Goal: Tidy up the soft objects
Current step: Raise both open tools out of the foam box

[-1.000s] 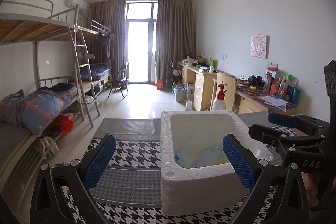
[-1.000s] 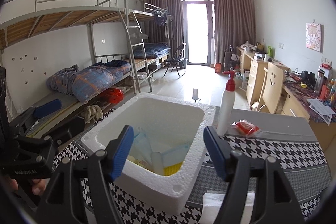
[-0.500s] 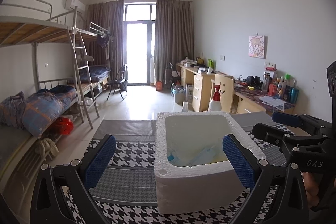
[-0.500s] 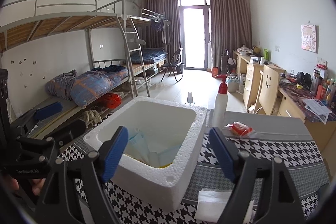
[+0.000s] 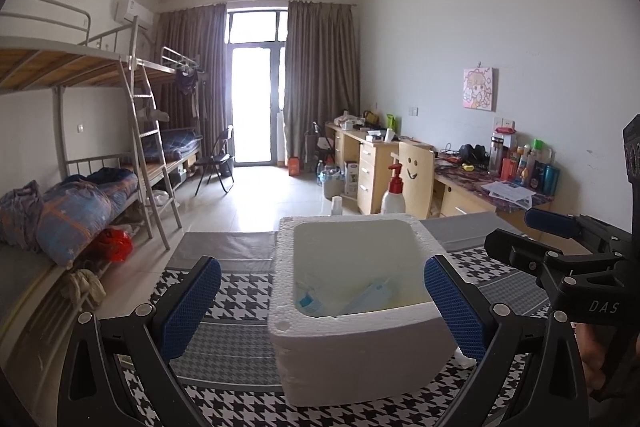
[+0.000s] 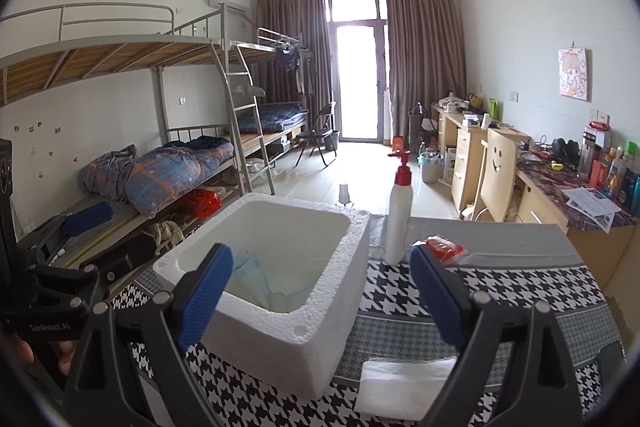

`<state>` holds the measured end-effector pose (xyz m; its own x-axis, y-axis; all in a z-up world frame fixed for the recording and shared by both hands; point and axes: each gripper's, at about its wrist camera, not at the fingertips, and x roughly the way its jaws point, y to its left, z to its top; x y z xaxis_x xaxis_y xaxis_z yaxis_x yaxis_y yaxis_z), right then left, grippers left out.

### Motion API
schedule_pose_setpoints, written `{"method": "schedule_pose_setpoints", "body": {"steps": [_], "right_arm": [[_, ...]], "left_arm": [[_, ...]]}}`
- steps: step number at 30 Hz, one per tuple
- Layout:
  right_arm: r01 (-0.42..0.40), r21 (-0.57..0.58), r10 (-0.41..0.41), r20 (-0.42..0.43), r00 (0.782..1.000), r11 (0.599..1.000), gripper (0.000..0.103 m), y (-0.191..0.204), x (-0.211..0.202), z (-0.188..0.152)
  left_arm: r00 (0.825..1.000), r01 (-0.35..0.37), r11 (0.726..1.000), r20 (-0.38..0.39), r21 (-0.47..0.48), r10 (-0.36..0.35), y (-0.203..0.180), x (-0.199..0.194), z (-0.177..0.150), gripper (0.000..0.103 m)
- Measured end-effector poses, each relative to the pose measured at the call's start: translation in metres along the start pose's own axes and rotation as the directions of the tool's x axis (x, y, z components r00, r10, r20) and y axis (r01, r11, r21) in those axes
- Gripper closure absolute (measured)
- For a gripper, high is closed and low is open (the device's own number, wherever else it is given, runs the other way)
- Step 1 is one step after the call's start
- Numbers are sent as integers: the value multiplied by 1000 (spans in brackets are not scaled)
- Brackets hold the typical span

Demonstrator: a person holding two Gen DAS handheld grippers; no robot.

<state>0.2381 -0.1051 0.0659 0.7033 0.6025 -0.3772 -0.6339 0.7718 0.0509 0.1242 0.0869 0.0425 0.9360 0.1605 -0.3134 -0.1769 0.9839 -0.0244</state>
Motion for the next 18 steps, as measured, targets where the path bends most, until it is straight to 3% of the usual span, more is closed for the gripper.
{"method": "schedule_pose_setpoints", "body": {"steps": [18], "right_arm": [[61,28,-61,16,998,998,9,-16,-20,-7]], "left_arm": [[998,70,997,6,21,-70,-20,-6,3,1]]}}
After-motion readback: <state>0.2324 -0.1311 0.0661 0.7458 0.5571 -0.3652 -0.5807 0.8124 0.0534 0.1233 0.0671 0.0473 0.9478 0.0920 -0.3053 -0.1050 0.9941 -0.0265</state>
